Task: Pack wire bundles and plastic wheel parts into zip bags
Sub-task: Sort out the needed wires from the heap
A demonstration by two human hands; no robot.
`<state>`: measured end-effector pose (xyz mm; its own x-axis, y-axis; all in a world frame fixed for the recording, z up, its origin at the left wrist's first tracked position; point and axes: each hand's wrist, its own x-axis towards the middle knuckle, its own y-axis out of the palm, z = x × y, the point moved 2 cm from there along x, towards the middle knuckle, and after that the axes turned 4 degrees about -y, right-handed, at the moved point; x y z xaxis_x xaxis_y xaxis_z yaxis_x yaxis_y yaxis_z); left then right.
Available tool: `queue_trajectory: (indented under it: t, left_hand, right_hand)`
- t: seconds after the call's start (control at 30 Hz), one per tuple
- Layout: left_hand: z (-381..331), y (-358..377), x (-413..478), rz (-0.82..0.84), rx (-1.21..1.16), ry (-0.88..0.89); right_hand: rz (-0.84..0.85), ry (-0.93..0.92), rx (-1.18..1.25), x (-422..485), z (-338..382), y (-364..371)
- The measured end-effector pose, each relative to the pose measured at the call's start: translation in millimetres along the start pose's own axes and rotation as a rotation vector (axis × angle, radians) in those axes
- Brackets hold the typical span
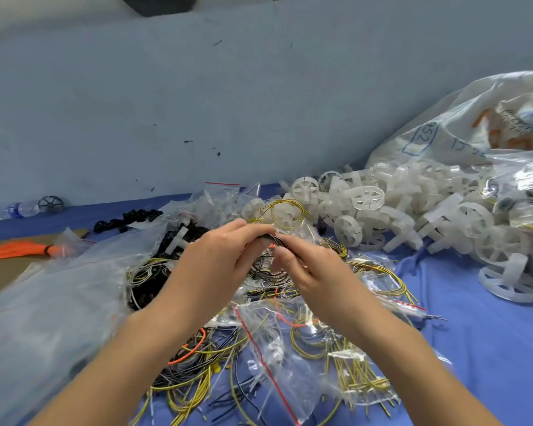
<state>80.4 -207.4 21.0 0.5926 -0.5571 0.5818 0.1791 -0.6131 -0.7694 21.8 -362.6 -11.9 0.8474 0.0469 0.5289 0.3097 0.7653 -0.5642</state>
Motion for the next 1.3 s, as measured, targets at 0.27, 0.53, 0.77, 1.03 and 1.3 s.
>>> queue_trajectory:
  t: [0.27, 0.53, 0.77, 1.03, 1.3]
  left_hand:
    - [15.6, -13.6, -14.6, -0.008, -0.031, -0.069]
    - [19.6, -14.6, -21.8, -0.002, 0.036, -0.105]
    - [27.5, -8.2, -22.1, 0.137, -0.042, -0.125]
    - [29.8, -9.8, -25.6, 0.036, -0.131, -0.201]
    - [23.5, -2.4, -31.6, 0.184, -1.01, -0.673]
  right_hand:
    - [0.088, 0.009, 0.096, 0.4, 5.5, 7.1]
    - [0.052, 0.051, 0.111, -1.9, -1.0, 8.0]
    - [-0.001, 0.089, 0.182, -6.6, -8.8, 1.5]
    - [0.005, 0.132, 0.227, -12.2, -6.5, 3.3]
    - [0.168, 0.12, 0.325, -14.8, 5.7, 16.0]
